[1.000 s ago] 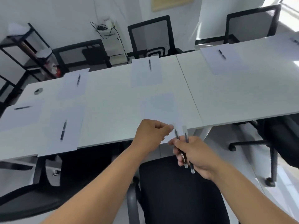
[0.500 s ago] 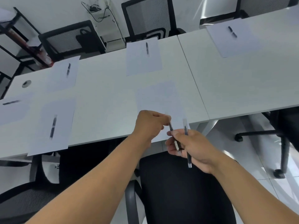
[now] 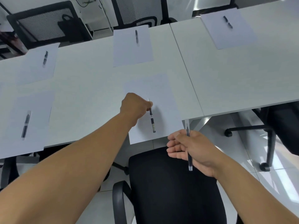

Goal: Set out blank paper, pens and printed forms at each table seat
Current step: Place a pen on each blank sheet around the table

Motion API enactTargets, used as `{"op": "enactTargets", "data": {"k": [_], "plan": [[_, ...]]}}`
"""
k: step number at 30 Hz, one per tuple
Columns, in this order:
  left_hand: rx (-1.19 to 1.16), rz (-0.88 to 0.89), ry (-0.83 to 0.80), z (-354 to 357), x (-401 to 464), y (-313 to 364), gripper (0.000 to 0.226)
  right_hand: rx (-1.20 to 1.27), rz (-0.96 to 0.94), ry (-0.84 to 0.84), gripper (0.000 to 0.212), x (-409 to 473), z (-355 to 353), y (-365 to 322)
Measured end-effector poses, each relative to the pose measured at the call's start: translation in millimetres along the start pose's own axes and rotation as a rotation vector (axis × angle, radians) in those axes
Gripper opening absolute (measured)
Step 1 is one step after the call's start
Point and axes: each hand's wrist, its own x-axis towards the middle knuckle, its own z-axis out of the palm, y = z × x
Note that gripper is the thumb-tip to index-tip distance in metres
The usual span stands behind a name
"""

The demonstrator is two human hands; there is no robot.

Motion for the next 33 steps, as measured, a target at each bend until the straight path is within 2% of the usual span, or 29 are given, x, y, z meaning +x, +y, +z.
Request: {"op": "enactTargets", "data": {"k": [7,16,21,27,33], "plan": [[0.080,0.000,0.042,7.2,34.1,-8.3,0.044,-0.036,-0.009,0.006,0.026,-6.0,-6.6,4.7],[0.156,0.019,0.097,8.7,58.0,-14.3,0.047,-0.047,-0.009,0.027,0.026,-8.8,-5.5,16.3],[0.137,0.029,0.114,13.2,65.8,-20.3,0.038,-0.026,-0.004,0.036,0.025,-15.2,-7.9,23.9],[0.105,0.007,0.081,12.4,73.5,-18.6,0.054,-0.047,-0.008,0.051,0.026,-22.8,-12.5,30.2],[0.105,0.006,0.063,11.6,74.0,-15.8,0.058,-0.054,-0.006,0.080,0.025,-31.0,-17.2,34.7]]}}
